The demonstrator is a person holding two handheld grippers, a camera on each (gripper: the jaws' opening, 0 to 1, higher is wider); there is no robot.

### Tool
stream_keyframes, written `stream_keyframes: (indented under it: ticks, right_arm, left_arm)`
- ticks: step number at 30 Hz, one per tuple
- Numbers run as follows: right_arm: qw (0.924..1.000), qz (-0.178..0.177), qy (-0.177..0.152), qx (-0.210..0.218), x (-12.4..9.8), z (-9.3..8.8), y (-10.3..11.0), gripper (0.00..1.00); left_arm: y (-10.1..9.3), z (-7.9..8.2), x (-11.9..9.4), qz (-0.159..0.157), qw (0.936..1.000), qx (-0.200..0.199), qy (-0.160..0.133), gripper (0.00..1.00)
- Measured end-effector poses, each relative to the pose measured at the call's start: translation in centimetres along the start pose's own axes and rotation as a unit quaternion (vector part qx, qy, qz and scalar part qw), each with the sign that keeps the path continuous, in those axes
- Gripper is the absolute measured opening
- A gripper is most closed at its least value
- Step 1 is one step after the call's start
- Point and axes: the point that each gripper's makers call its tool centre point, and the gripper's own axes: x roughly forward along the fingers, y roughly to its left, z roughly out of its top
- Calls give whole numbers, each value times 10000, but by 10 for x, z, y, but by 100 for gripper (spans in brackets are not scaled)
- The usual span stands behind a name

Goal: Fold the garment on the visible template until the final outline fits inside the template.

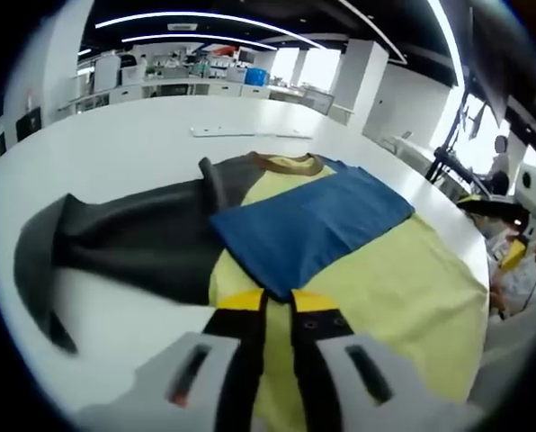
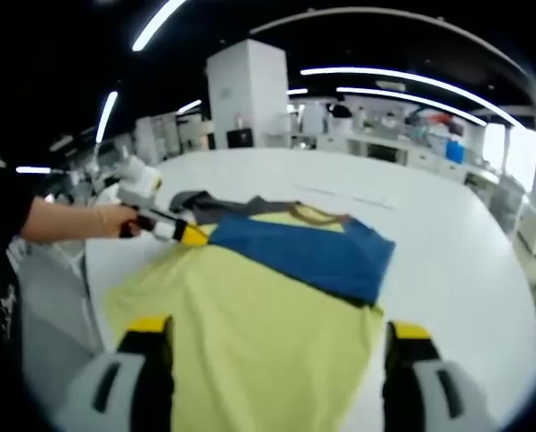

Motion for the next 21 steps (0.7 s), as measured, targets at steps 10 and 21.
stream_keyframes:
  ticks: [10,21]
  right_arm:
    - [10000,-49,-3,-9,-3,1,-2,98]
    - [10000,-23,-14,-84,-6,4,1,99]
  left_arm:
    - [2,4,-2,152,9996,234,-19,0]
    - [-1,1,-7,156,9988,459,81,9]
